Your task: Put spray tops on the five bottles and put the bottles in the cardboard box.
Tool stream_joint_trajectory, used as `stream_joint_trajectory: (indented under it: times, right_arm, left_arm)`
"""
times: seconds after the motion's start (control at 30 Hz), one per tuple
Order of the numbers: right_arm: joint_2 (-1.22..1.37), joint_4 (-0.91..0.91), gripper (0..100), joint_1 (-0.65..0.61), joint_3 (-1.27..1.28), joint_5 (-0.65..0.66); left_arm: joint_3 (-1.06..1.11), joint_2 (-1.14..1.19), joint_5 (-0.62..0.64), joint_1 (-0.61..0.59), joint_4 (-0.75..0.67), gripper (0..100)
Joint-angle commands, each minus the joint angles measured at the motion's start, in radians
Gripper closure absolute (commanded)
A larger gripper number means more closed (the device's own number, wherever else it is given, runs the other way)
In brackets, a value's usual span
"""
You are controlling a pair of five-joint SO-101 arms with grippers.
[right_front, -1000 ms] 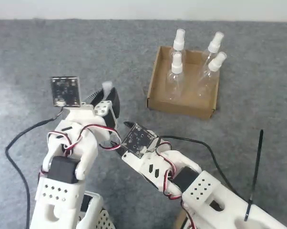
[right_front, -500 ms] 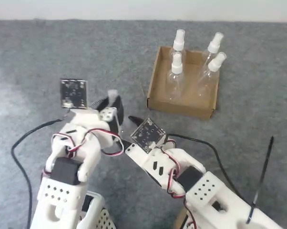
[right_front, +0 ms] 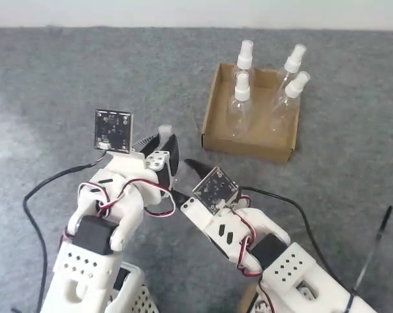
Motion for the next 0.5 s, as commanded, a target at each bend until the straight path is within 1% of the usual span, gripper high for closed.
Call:
stream_joint_trajectory:
  times: [0.0,0.2,0.47]
  right_arm:
    - [-0.064,-0.033,99.3,0.088,-0.034,-0.012]
    - [-0.064,-0.053,99.3,0.088,-0.025,-0.012]
    - [-0.076,-0.061,99.3,0.079,0.009,-0.005]
  left_arm:
    - [0.002,0.0,-0.011,0.006,0.035,99]
    - [0.024,0.0,-0.044,0.081,0.034,99]
    - [0.033,0.0,-0.046,0.078,0.017,99]
